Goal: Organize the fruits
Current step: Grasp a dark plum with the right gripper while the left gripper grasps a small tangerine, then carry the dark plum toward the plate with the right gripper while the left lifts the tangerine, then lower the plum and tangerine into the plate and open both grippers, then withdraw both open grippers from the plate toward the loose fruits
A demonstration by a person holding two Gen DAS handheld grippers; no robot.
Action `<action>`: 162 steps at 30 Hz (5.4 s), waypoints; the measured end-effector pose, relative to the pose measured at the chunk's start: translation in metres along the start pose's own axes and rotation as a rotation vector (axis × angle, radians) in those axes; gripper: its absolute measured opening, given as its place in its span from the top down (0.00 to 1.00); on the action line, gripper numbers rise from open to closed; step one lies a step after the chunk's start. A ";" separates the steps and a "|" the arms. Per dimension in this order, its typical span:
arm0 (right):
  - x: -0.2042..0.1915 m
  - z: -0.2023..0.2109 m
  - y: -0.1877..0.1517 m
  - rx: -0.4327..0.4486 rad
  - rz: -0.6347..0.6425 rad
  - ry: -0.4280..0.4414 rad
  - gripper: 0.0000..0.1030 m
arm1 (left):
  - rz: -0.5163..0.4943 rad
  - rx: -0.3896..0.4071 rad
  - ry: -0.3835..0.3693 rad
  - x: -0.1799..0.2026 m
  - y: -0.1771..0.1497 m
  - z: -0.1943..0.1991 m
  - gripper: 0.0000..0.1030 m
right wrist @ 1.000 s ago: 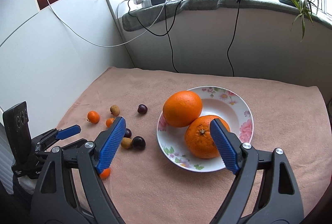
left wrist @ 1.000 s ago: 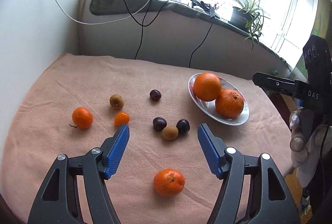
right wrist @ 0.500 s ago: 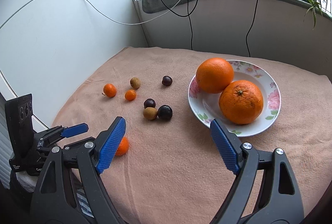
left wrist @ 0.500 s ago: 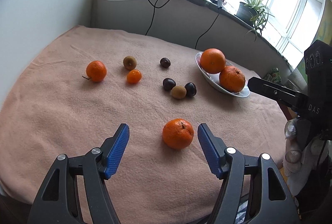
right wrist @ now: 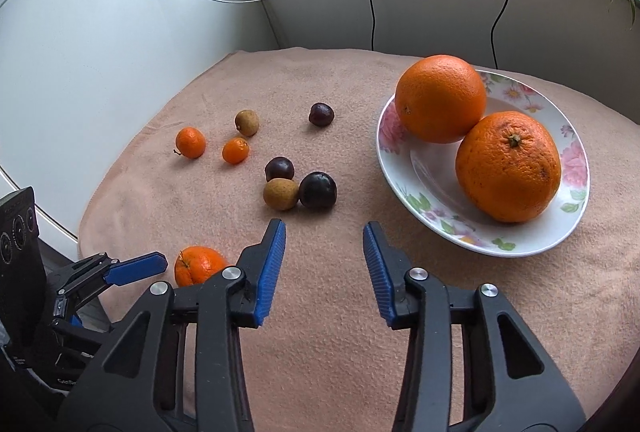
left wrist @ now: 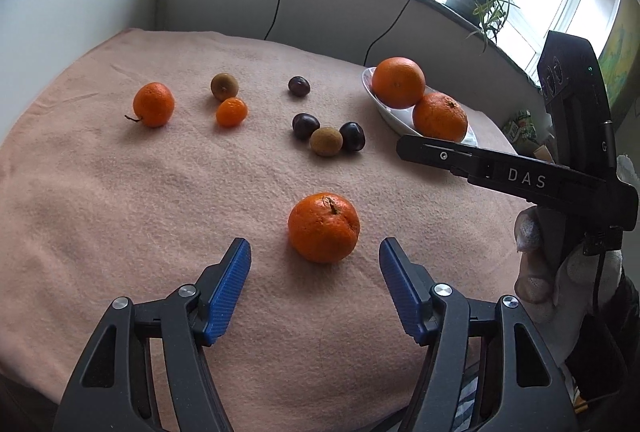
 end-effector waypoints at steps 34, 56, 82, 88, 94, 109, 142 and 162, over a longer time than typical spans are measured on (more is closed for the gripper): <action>0.000 -0.064 0.024 -0.054 0.002 0.023 0.70 | 0.010 -0.024 -0.063 -0.004 0.009 -0.018 0.60; 0.010 -0.041 0.020 -0.017 -0.038 0.088 0.73 | 0.038 -0.007 -0.075 -0.002 0.013 -0.015 0.64; 0.088 0.056 0.018 0.147 -0.142 -0.026 0.73 | -0.096 0.024 -0.180 0.077 0.067 -0.040 0.64; 0.116 0.063 0.020 0.159 -0.167 -0.062 0.72 | -0.099 0.021 -0.187 0.089 0.076 -0.054 0.64; 0.139 0.054 0.026 0.148 -0.177 -0.094 0.73 | -0.101 0.007 -0.185 0.099 0.079 -0.067 0.64; 0.172 0.029 0.035 0.115 -0.202 -0.118 0.72 | -0.117 -0.019 -0.176 0.111 0.081 -0.082 0.64; 0.151 0.048 0.042 0.172 -0.179 -0.134 0.20 | -0.148 0.002 -0.150 0.114 0.078 -0.069 0.27; 0.071 0.069 0.045 0.219 -0.066 -0.061 0.20 | -0.041 0.104 -0.060 0.041 0.082 -0.019 0.27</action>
Point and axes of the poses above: each gripper's, at about its wrist camera, not at the fingertips, and z roughly against the way its jaws point, x to its right, y to its top, the point moved 2 cm from there along -z, roughly the way its jaws point, and after that the axes turned 8 degrees about z, right-handed, at the moved point
